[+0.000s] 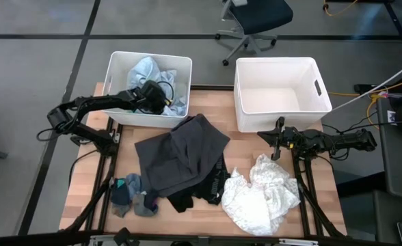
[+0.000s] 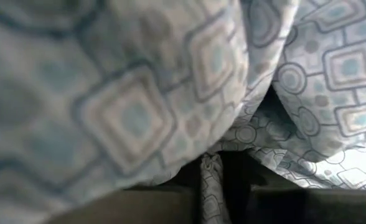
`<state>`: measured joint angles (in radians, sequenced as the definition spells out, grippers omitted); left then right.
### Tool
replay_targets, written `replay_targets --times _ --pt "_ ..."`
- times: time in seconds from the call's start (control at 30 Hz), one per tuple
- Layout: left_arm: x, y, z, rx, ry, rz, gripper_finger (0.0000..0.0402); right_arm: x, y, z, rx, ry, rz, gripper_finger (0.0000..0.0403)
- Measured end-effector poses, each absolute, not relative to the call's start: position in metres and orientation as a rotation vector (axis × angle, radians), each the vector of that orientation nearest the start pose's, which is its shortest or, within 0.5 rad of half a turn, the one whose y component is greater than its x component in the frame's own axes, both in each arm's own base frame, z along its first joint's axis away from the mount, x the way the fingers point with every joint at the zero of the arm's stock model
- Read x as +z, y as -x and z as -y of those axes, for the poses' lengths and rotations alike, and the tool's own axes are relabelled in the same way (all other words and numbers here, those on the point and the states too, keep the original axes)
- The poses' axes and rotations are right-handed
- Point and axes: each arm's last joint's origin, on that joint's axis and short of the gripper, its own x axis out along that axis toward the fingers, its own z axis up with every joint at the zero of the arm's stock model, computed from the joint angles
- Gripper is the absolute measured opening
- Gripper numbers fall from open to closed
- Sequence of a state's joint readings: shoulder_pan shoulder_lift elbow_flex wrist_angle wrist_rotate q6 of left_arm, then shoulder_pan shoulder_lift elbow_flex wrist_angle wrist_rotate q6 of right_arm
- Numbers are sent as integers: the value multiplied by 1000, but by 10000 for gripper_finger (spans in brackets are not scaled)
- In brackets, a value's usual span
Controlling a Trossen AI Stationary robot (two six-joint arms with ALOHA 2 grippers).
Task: Sort clothes
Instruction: Put the blue shirt into the left white laundry bin, then put the white shirt into the right white laundry bin
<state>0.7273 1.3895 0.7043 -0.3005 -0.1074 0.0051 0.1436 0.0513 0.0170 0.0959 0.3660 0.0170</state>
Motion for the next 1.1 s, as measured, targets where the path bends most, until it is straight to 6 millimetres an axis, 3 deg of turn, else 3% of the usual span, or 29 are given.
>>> replay_targets --times 0.2,0.33,0.53,0.8,0.93,1.1 --pt "180 -189 -172 756 314 -972 106 174 -98 -4 -222 -32 61 14" --pt "198 -190 -173 746 303 -992 140 174 -98 -4 -222 -32 61 14" --pt "251 -186 -169 756 282 -949 154 174 -98 -4 -222 -32 62 14" --pt "330 -174 -150 759 208 -730 155 175 -98 -4 -223 -17 64 14" --pt "363 -172 -132 642 172 -547 155 176 -98 -4 -223 -19 72 14" --pt "384 -181 -103 404 158 -363 155 176 -98 -4 -219 -16 76 14"
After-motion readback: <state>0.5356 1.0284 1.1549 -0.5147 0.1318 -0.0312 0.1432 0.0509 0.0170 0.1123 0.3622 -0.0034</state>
